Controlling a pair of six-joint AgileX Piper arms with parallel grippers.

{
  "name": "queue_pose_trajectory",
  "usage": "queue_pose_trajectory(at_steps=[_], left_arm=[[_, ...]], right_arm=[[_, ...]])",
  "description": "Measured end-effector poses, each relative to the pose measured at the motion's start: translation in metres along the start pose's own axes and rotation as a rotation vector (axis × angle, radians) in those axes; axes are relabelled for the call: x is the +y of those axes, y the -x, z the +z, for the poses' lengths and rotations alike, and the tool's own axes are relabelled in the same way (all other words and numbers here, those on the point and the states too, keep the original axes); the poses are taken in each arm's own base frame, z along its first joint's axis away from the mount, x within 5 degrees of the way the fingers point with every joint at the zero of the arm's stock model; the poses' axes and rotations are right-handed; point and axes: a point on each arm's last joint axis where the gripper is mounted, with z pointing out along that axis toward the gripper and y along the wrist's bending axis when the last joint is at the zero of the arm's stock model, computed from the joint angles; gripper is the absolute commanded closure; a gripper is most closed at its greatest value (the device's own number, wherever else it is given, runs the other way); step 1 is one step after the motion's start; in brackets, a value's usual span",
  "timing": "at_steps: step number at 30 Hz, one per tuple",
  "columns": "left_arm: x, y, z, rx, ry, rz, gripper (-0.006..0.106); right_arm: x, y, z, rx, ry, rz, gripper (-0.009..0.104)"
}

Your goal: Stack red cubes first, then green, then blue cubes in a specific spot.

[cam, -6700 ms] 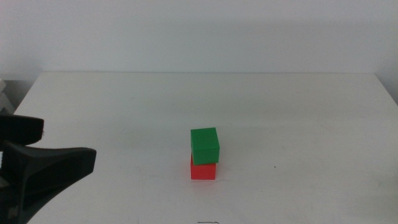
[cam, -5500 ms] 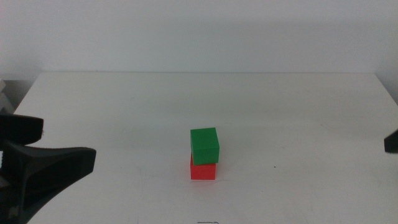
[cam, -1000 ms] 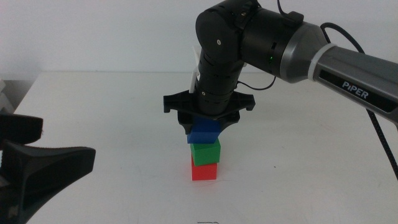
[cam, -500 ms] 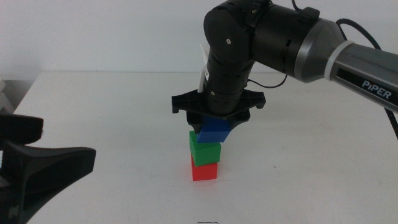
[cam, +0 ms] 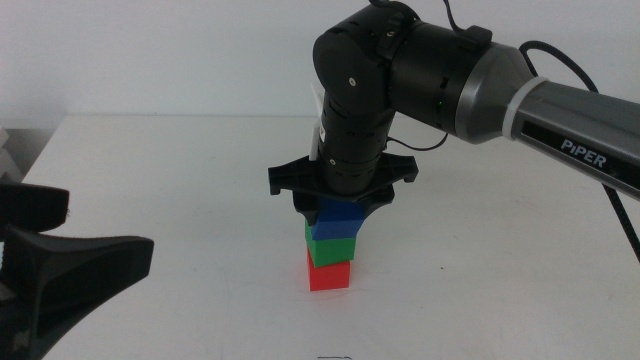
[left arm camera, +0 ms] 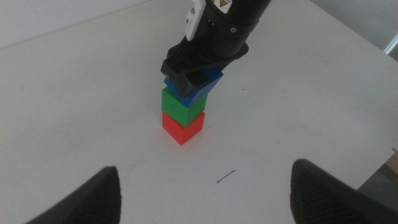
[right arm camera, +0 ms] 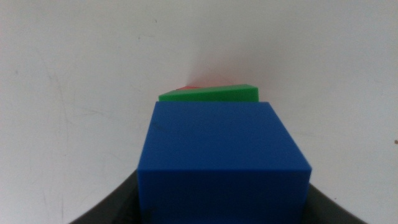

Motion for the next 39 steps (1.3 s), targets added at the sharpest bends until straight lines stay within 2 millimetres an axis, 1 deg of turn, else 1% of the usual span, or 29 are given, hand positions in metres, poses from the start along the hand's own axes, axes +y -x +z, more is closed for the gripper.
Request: queue_pose_trajectory(at_steps=[1,2,5,8,11,13,17,19,23,29,35,37,39], left_arm=[[0.0,0.0,0.0,0.0,0.0,0.0,0.008],[0.0,0.0,0.0,0.0,0.0,0.0,0.008],[0.0,0.0,0.0,0.0,0.0,0.0,0.008],[0.0,0.0,0.0,0.0,0.0,0.0,0.008],[0.0,0.0,0.0,0.0,0.0,0.0,0.008],[0.0,0.0,0.0,0.0,0.0,0.0,0.008],[0.0,0.0,0.0,0.0,0.0,0.0,0.008],[0.0,0.0,0.0,0.0,0.0,0.0,0.008],[0.0,0.0,0.0,0.0,0.0,0.0,0.008],[0.0,0.0,0.0,0.0,0.0,0.0,0.008],[0.0,0.0,0.0,0.0,0.0,0.0,0.008],[0.0,0.0,0.0,0.0,0.0,0.0,0.008],[0.0,0.0,0.0,0.0,0.0,0.0,0.008]], right_arm=[[0.0,0.0,0.0,-0.001,-0.002,-0.001,0.094],[0.0,0.0,0.001,0.001,-0.003,-0.005,0.089],[0.0,0.0,0.001,0.0,-0.004,-0.016,0.082],[0.0,0.0,0.001,-0.001,-0.006,-0.024,0.072],[0.0,0.0,0.001,-0.001,-0.006,-0.032,0.06],[0.0,0.001,0.001,-0.002,-0.006,-0.033,0.042],[0.0,0.001,0.004,-0.001,-0.015,-0.038,0.033],[0.0,0.001,0.005,0.0,-0.015,-0.038,0.031],[0.001,0.004,0.002,-0.017,-0.014,-0.041,0.031],[0.002,0.013,-0.01,-0.077,-0.008,-0.045,0.031],[0.002,0.023,-0.034,-0.16,0.01,-0.051,0.031],[-0.004,0.024,-0.048,-0.187,0.022,-0.041,0.031],[-0.016,0.026,-0.067,-0.224,0.027,-0.041,0.031]])
